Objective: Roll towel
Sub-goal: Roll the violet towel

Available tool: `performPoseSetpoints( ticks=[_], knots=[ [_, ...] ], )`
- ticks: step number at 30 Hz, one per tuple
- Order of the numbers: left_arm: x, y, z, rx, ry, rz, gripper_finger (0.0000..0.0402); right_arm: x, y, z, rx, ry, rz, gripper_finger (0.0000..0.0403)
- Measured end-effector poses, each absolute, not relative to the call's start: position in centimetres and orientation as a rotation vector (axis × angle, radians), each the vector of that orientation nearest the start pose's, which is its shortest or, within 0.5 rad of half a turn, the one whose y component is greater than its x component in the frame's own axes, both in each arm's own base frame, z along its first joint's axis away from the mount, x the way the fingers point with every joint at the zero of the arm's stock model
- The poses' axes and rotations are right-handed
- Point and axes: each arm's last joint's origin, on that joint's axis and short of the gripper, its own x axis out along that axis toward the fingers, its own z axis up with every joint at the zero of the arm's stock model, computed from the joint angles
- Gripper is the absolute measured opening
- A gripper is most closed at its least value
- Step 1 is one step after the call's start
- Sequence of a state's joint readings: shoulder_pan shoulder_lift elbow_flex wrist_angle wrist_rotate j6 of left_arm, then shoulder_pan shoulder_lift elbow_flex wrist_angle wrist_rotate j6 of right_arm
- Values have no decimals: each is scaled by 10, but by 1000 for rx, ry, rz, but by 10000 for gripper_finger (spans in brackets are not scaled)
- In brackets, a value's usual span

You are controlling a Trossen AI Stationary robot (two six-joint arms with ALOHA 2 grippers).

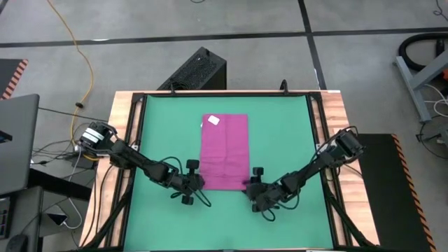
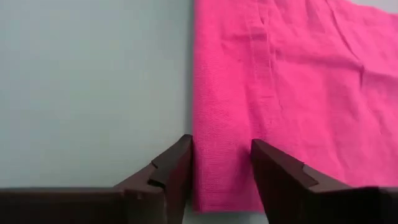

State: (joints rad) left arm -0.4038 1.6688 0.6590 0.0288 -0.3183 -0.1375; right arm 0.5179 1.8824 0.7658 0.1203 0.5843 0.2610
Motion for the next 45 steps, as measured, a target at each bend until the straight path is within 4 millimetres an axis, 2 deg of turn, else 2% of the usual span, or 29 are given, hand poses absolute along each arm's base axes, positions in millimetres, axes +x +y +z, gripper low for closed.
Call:
performPoseSetpoints(
  ticks=[10, 13, 19, 23, 30, 35, 45],
  knots=[
    [261, -103, 112, 218, 908, -19, 0, 279, 140, 82, -189, 839, -186, 44],
    [260, -108, 120, 210, 866, -38, 0, 278, 140, 82, -188, 837, -183, 12],
    [255, -111, 144, 242, 763, -2, 0, 278, 142, 82, -154, 839, -169, 12],
    [256, -108, 148, 305, 737, 5, 0, 279, 143, 83, -136, 844, -156, 6],
    [265, -96, 129, 360, 748, -23, 0, 285, 148, 89, -123, 858, -110, 5],
    [260, -87, 117, 310, 771, -21, 0, 288, 149, 96, -78, 870, -66, 5],
    [254, -86, 111, 240, 792, -89, 0, 290, 120, 152, 225, 847, 16, 5]
  ],
)
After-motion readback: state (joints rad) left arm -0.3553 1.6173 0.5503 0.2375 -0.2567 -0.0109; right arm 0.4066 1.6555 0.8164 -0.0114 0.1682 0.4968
